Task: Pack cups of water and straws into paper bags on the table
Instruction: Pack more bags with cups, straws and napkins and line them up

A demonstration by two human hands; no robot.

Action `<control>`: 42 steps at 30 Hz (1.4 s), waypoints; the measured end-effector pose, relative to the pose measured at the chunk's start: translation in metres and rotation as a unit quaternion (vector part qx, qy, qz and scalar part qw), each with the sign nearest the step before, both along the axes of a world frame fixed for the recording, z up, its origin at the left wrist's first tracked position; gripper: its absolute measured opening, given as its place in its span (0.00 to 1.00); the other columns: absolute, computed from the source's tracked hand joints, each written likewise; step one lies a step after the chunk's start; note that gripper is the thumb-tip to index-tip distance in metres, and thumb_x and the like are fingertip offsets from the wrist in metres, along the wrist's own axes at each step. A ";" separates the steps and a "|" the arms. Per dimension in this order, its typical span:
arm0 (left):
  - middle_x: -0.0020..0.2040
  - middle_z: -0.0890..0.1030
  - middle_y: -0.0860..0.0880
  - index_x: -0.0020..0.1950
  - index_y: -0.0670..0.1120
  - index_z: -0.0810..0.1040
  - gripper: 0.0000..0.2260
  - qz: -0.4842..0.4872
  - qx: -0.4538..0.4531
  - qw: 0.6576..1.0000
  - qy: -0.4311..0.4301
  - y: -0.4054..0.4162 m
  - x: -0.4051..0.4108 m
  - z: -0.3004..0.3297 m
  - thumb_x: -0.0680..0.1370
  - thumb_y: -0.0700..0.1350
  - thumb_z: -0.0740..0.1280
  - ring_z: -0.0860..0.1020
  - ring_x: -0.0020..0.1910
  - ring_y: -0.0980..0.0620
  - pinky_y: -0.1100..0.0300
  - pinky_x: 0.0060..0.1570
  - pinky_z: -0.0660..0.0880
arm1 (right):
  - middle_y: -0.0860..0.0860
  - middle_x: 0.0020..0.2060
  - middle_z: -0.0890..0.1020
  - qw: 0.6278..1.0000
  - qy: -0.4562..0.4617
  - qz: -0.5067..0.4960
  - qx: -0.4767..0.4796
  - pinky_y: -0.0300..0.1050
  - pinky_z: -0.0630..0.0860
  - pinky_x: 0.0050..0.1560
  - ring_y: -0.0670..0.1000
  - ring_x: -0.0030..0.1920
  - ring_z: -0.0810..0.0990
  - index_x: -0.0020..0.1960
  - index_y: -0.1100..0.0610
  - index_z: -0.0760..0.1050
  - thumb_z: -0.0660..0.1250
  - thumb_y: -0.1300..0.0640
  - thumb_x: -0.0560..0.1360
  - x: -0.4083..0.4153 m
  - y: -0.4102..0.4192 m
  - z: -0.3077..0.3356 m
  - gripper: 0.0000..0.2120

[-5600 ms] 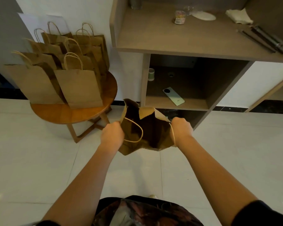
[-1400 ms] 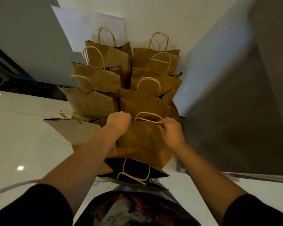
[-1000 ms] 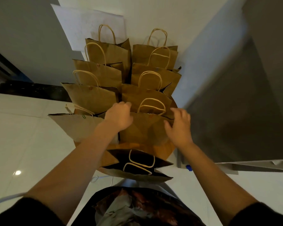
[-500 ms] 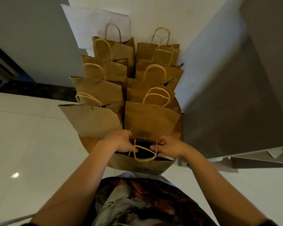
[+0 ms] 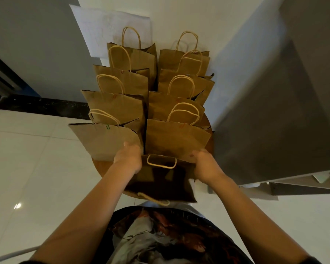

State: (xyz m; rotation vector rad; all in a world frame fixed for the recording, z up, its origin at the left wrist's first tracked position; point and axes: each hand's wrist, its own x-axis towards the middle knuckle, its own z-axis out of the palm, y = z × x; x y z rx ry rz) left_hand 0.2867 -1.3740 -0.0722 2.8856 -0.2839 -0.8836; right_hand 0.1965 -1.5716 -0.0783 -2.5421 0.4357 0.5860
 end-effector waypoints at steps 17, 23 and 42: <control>0.69 0.68 0.45 0.75 0.48 0.60 0.32 -0.085 -0.123 0.985 -0.086 -0.017 -0.005 0.038 0.74 0.37 0.68 0.69 0.65 0.43 0.47 0.62 0.72 | 0.51 0.61 0.74 0.977 -0.109 -0.131 0.130 0.38 0.69 0.54 0.51 0.61 0.73 0.67 0.55 0.68 0.65 0.55 0.77 -0.011 0.003 0.005 0.20; 0.69 0.70 0.49 0.72 0.52 0.66 0.26 -0.133 -0.249 0.951 -0.129 -0.058 -0.041 0.102 0.75 0.37 0.66 0.70 0.66 0.48 0.54 0.61 0.71 | 0.50 0.59 0.76 0.964 -0.167 -0.127 0.165 0.38 0.71 0.54 0.47 0.56 0.74 0.66 0.54 0.70 0.64 0.54 0.77 -0.041 -0.017 0.047 0.18; 0.48 0.80 0.48 0.50 0.47 0.79 0.08 -0.281 -0.275 0.889 -0.234 -0.286 -0.173 0.232 0.76 0.43 0.61 0.78 0.48 0.46 0.51 0.48 0.76 | 0.52 0.56 0.77 0.953 -0.274 -0.123 -0.022 0.40 0.70 0.48 0.48 0.51 0.74 0.65 0.56 0.71 0.64 0.53 0.76 -0.185 -0.218 0.218 0.18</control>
